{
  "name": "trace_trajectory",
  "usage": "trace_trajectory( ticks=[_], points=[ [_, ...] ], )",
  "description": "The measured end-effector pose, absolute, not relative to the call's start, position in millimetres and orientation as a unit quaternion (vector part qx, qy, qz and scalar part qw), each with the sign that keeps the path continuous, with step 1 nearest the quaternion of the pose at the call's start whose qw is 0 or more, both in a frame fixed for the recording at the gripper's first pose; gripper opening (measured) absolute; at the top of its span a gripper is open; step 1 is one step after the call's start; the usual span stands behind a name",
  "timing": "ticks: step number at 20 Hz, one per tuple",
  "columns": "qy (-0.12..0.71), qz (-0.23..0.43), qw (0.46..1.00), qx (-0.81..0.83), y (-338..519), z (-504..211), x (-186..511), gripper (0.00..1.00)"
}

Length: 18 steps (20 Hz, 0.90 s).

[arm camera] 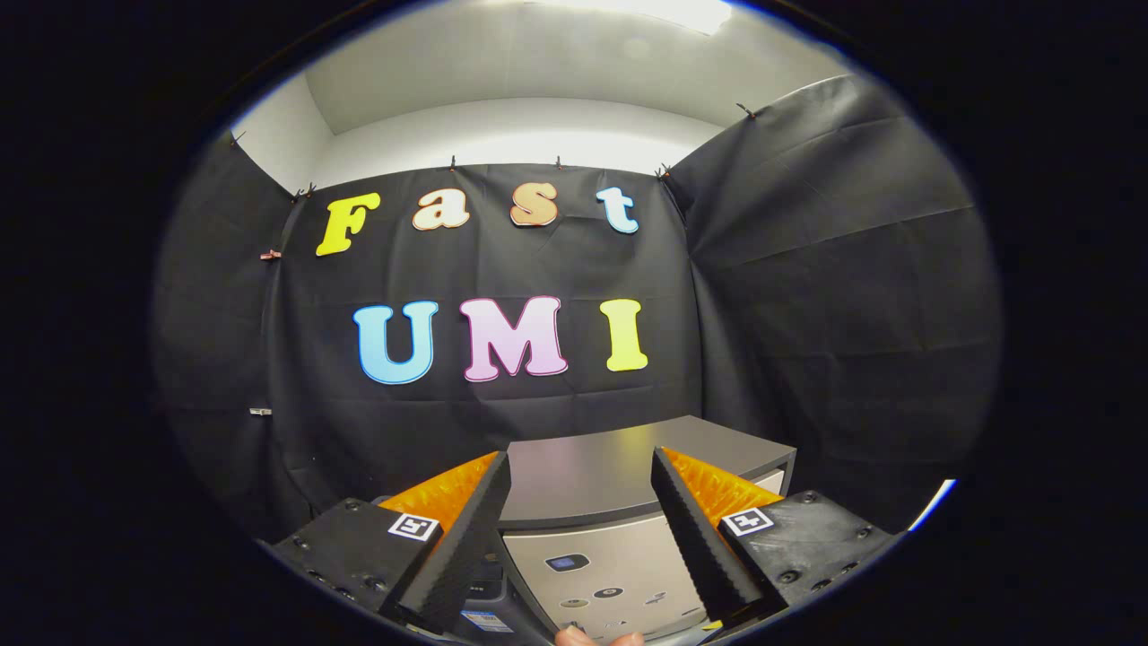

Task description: Put the clothes into the washing machine and then close the washing machine lid.

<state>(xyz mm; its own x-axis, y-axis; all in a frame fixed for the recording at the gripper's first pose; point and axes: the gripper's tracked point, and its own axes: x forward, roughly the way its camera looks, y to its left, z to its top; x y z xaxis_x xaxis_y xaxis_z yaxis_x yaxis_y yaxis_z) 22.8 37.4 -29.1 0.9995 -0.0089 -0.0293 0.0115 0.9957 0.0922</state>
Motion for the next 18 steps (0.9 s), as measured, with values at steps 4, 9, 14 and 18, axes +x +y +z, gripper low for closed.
trace_trajectory(
  ticks=[4, 9, 14, 18],
  points=[
    [0.016, -0.003, 0.999, 0.043, 40.7, -30.1, 23.1, 0.99],
    [0.016, -0.003, 0.999, 0.041, 41.9, -30.7, 21.5, 0.99],
    [0.015, -0.003, 0.999, 0.04, 42.7, -29.9, 21.0, 0.99],
    [0.013, -0.002, 0.999, 0.038, 44.0, -28.1, 20.9, 0.99]
  ],
)
